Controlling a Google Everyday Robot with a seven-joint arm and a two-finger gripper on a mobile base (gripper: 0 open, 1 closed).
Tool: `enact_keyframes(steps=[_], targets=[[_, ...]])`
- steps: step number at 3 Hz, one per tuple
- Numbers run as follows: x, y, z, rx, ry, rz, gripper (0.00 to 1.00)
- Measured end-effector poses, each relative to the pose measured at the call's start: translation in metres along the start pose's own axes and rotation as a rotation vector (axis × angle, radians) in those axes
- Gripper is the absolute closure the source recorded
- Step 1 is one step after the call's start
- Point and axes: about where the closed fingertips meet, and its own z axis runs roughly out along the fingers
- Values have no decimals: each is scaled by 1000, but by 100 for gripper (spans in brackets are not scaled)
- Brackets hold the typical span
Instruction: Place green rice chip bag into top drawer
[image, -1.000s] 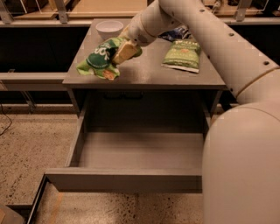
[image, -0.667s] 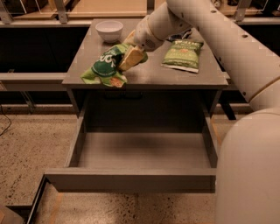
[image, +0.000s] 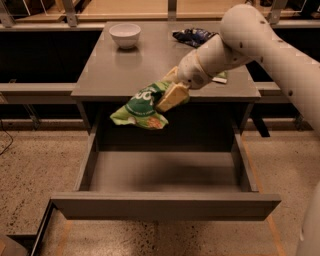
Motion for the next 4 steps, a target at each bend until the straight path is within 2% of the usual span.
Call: enact_keyframes(steps=[1, 2, 3, 4], targets=[[10, 4, -2, -6, 3, 19, 100], [12, 8, 9, -37, 20, 7, 100], [20, 23, 19, -43, 42, 37, 100], [44, 54, 41, -72, 65, 111, 100]])
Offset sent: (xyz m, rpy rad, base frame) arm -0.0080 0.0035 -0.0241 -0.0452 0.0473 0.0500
